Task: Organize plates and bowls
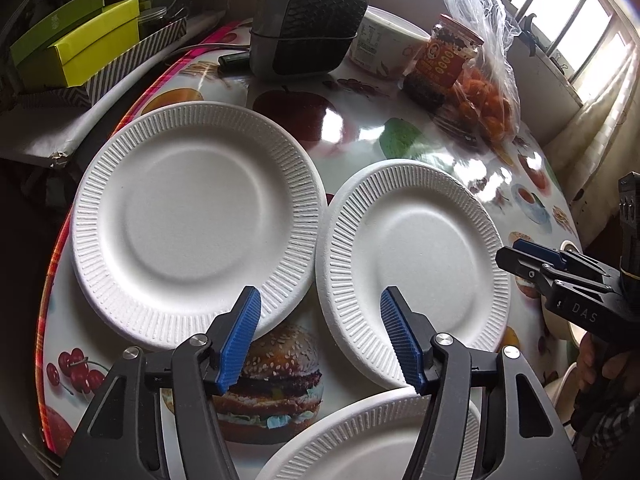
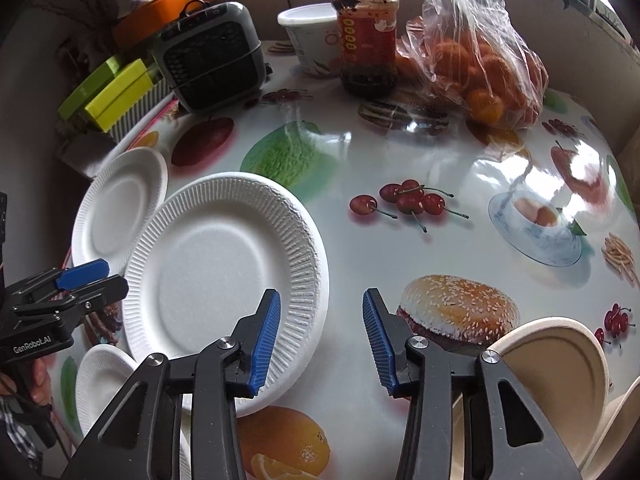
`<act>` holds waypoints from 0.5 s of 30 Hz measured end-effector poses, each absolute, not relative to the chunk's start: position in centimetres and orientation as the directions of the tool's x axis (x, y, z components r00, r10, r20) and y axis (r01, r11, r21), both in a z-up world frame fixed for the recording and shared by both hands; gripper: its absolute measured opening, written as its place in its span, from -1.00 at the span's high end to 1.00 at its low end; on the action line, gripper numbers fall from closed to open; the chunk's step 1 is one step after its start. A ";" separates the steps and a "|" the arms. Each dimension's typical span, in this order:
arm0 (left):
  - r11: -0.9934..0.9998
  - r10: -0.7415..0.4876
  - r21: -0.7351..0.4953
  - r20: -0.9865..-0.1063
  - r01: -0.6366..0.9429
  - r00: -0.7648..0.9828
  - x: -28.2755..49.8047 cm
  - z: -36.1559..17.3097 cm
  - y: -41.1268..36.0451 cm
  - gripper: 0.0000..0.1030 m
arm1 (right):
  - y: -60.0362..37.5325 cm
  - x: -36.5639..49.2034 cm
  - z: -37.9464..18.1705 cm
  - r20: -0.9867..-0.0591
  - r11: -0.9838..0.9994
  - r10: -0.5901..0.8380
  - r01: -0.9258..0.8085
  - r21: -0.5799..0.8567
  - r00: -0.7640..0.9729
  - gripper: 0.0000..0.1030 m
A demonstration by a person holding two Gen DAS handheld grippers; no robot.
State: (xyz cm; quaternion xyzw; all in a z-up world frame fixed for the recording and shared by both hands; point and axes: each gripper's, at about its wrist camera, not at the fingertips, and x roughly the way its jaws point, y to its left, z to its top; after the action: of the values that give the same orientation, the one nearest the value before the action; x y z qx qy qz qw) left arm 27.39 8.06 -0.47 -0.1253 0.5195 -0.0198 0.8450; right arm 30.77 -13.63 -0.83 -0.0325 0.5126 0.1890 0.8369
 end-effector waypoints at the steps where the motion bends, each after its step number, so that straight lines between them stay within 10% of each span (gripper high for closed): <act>1: 0.968 -0.163 -0.231 -0.873 -0.095 0.459 27.4 -0.5 8.0 -0.18 | -13.7 30.8 -0.9 -0.871 0.927 0.281 -0.348 0.138 0.403 0.25; 15: 0.972 -0.174 -0.226 -0.878 -0.067 0.445 27.7 -0.7 7.2 0.22 | -13.9 30.9 -1.4 -0.878 0.923 0.296 -0.348 0.162 0.376 0.61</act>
State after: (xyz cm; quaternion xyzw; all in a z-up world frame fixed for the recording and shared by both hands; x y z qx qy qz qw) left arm 27.72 7.24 -0.75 -0.1146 0.5256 -0.0317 0.8424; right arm 30.94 -13.86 -1.44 -0.0252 0.5238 0.1942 0.8290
